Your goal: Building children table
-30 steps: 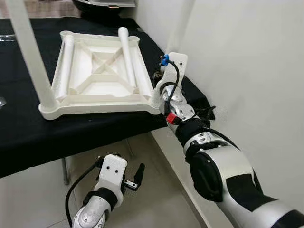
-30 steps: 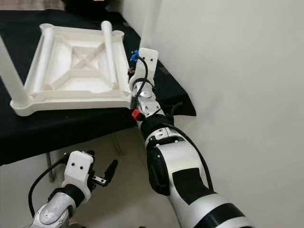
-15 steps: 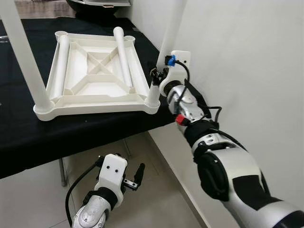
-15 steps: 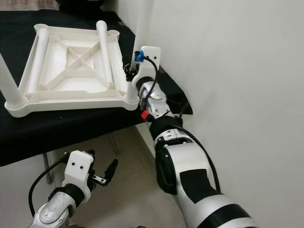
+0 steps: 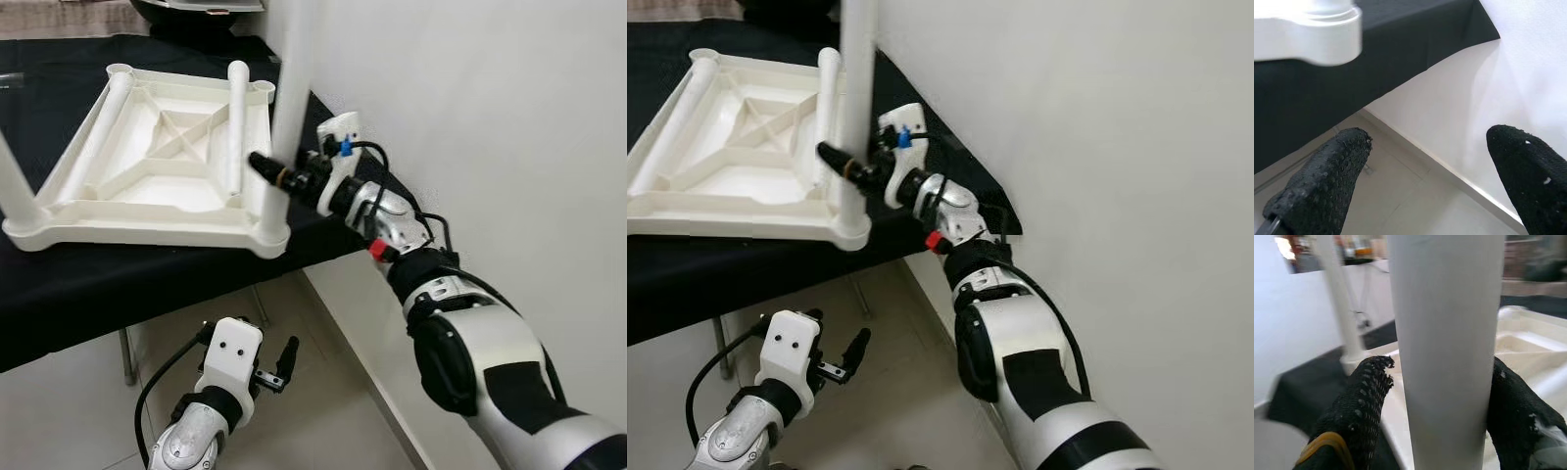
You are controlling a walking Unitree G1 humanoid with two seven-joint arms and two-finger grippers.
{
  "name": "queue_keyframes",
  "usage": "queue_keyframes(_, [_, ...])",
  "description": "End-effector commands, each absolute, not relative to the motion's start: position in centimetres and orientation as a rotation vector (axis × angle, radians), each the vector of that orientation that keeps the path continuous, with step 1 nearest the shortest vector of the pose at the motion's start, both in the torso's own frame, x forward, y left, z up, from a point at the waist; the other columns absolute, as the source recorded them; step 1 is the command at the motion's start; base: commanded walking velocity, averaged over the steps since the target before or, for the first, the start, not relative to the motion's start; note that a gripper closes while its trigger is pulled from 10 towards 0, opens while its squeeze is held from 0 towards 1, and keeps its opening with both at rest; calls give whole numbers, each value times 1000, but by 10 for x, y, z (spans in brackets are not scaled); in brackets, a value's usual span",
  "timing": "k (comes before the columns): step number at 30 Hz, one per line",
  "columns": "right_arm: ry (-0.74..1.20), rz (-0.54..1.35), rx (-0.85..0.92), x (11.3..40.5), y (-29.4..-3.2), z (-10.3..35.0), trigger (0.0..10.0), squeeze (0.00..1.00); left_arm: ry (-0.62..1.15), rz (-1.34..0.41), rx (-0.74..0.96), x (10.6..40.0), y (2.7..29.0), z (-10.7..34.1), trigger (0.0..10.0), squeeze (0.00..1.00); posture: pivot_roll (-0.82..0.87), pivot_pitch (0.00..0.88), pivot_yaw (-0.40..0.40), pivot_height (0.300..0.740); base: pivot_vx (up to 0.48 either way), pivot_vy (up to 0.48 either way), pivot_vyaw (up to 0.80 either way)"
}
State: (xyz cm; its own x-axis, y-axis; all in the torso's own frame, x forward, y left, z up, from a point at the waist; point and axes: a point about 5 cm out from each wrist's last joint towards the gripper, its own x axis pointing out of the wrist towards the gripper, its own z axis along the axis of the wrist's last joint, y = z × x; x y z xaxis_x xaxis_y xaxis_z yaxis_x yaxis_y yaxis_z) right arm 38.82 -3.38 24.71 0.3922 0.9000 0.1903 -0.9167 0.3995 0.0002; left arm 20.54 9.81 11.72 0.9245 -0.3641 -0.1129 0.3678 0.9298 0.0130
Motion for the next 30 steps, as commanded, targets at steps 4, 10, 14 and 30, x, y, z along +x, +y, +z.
queue_keyframes(4, [-142, 1371, 125, 376, -25, 241, 10000, 0, 128, -377, 34, 205, 97, 113, 10000, 0, 115, 107, -180, 740, 0, 0, 0])
queue_keyframes(10, [-114, 1482, 52, 369, -10, 240, 10000, 0, 131, -376, 31, 205, 97, 113, 10000, 0, 114, 111, -187, 740, 0, 0, 0])
queue_keyframes(14, [-151, 1405, 25, 368, 9, 248, 10000, 0, 128, -376, 28, 204, 96, 114, 10000, 0, 115, 115, -189, 740, 0, 0, 0])
queue_keyframes(30, [-115, 833, -9, 392, 10, 253, 0, 0, 123, -366, 23, 206, 96, 115, 10000, 0, 103, 126, -200, 740, 0, 0, 0])
